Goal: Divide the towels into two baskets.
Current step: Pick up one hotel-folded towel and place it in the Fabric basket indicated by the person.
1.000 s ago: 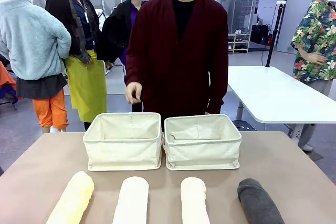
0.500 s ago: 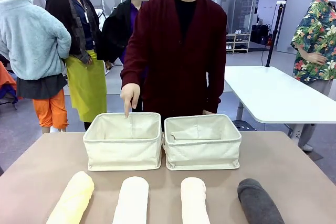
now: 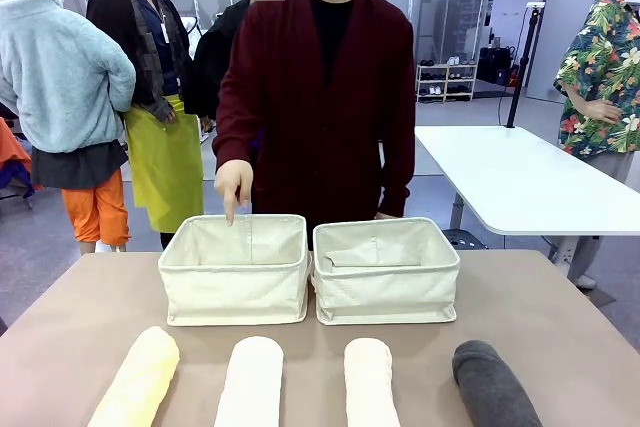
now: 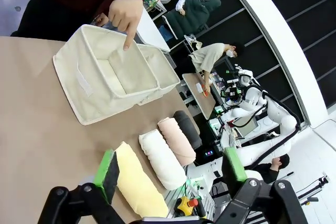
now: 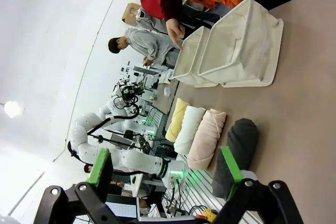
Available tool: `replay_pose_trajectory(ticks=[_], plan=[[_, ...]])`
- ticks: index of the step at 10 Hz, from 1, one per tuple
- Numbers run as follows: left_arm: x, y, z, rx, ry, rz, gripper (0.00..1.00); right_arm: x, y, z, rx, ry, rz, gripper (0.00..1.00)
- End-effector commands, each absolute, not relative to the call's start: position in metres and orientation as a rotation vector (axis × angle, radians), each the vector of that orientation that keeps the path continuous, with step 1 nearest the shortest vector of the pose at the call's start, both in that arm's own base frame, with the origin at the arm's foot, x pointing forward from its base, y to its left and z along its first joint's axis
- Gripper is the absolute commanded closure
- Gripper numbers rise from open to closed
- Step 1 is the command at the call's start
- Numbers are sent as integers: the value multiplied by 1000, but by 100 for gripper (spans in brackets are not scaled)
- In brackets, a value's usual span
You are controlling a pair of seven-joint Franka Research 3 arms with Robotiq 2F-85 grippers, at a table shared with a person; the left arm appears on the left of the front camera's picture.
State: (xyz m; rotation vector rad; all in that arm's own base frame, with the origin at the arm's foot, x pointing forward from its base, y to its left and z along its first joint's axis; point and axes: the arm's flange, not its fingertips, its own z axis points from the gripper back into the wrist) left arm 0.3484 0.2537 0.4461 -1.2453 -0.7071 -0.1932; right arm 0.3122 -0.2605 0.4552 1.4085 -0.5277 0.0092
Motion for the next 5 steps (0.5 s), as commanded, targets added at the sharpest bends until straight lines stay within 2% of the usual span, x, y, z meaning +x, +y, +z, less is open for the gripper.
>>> replay_pose_trajectory(ticks=[1, 5], plan=[[344, 229, 456, -1160, -652, -190, 0, 310, -260, 456, 1422, -535, 15, 0], [337, 103, 469, -745, -487, -315, 0, 310, -260, 456, 1422, -535, 15, 0]])
